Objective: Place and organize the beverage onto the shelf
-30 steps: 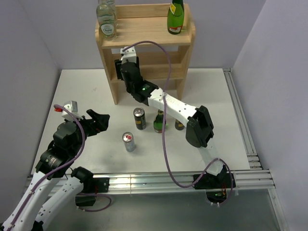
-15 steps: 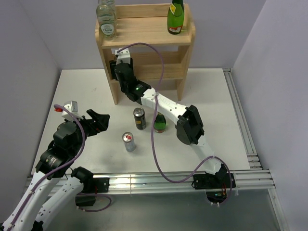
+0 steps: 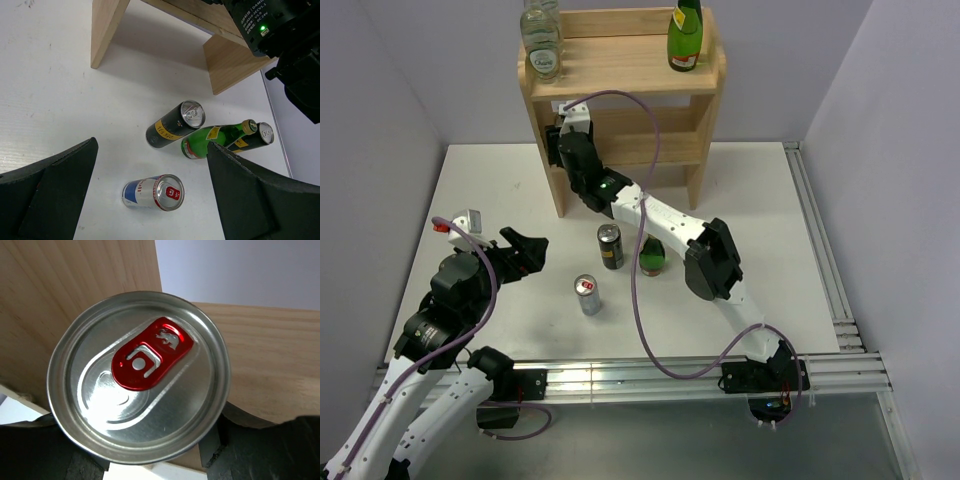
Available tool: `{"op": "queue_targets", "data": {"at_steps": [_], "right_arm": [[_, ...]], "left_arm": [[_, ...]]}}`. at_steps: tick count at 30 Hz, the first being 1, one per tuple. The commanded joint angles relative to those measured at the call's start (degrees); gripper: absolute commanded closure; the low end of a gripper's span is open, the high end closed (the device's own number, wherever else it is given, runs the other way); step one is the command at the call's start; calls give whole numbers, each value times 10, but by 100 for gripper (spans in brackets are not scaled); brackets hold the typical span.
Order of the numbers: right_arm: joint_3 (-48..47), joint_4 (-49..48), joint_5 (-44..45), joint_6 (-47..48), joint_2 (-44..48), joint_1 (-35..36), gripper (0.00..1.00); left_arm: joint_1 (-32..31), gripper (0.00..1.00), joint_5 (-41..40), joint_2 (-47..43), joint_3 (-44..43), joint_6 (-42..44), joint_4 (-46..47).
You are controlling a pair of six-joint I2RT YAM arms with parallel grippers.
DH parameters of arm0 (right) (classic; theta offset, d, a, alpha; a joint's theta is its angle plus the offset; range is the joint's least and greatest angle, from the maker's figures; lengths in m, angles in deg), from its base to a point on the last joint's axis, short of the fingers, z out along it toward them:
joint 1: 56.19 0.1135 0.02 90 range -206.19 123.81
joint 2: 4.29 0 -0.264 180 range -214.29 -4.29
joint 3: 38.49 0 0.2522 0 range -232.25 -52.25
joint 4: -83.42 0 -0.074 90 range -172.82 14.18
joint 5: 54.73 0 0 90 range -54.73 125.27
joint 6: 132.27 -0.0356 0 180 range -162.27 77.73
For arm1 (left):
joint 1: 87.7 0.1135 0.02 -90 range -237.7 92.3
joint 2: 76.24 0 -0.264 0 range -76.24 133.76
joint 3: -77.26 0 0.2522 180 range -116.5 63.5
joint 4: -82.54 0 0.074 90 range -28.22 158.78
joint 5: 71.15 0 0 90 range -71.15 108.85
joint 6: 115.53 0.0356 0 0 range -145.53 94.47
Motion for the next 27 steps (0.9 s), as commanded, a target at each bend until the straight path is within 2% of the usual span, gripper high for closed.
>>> {"op": "queue_targets", "data": {"at_steps": [1, 2, 3, 4, 10, 27], "right_arm": [[-19, -42, -4, 1, -17, -5, 42], [-19, -42, -1, 0, -19, -5, 21], [-19, -41, 3, -1, -20, -5, 6], [-19, -40, 3, -1, -22, -5, 0], [7, -45, 5, -8, -8, -5, 0], [206, -91, -40, -21, 110, 13, 0]], "left_arm": [[-2, 2, 6, -2, -4, 8, 17], [-1, 2, 6, -2, -3, 8, 16], [-1, 2, 6, -1, -4, 8, 17], [-2, 2, 6, -1, -4, 8, 16], [-1, 2, 3, -1, -5, 8, 16], [-1, 2, -5, -3, -6, 7, 14]]}}
